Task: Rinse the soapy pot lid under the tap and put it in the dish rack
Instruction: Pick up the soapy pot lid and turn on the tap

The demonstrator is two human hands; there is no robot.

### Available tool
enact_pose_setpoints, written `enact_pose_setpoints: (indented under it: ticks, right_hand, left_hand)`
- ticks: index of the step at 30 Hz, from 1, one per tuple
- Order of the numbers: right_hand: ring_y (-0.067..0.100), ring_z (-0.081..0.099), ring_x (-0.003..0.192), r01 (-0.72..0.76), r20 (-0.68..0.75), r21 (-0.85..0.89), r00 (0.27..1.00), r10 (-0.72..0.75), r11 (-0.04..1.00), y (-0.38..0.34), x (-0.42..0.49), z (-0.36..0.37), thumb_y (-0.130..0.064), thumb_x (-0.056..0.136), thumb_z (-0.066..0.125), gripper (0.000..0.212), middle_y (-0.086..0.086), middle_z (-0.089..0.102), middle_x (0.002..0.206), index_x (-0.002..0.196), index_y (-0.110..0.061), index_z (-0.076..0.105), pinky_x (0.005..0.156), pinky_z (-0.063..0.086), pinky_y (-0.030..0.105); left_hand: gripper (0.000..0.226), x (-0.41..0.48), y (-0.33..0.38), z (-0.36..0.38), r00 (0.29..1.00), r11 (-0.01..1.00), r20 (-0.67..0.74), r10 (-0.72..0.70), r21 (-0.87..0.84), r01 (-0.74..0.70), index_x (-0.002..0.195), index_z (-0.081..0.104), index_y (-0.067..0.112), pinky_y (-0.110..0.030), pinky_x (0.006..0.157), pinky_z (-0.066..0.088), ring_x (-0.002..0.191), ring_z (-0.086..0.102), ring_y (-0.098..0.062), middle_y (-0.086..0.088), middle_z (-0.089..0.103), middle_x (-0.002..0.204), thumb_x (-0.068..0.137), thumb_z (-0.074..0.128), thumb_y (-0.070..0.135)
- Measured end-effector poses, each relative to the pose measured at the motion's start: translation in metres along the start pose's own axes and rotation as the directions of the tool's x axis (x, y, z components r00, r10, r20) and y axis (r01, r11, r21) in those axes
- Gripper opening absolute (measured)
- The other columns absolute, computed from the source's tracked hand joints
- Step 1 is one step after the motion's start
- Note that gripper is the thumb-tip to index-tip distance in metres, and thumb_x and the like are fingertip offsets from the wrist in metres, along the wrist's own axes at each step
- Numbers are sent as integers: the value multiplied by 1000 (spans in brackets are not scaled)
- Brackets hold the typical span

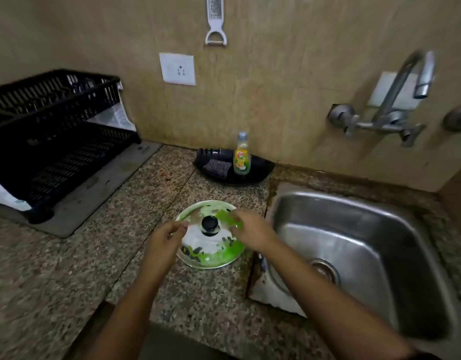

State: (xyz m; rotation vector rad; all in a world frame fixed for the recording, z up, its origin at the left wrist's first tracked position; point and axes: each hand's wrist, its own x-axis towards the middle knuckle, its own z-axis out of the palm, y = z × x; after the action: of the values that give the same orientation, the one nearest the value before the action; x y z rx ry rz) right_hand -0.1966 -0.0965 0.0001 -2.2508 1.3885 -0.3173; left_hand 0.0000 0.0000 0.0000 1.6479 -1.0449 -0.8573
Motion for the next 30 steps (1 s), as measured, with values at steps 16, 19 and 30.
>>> enact_pose_setpoints:
  ticks: [16,19,30]
  right_hand:
    - [38,47,109,60,63,-120,997,-53,991,-24,62,66,-24,89,62,49,20,47,120,133,-10,44,87,43,40]
    - [37,44,112,71,41,-105,997,-67,992,-17,56,68,-25,90,61,51,20,46,122,134,-9,43,90,43,42]
    - [31,47,110,170,-360,104,925,-122,980,40,20,-24,-20,86,63,44,15,50,118,127,-11,52,95,41,37]
  left_hand:
    - [25,74,6,-12,994,998,-91,-54,-15,53,111,64,18,-24,70,42,90,58,-10,6,63,97,95,52,32]
    - [26,78,14,-4,994,1000,-111,-11,-7,10,113,64,15,-22,76,42,94,57,-7,7,63,105,95,52,30]
    - [40,82,48,76,976,995,-204,-72,-87,55,123,55,10,-37,87,47,105,59,-25,-9,61,122,96,45,38]
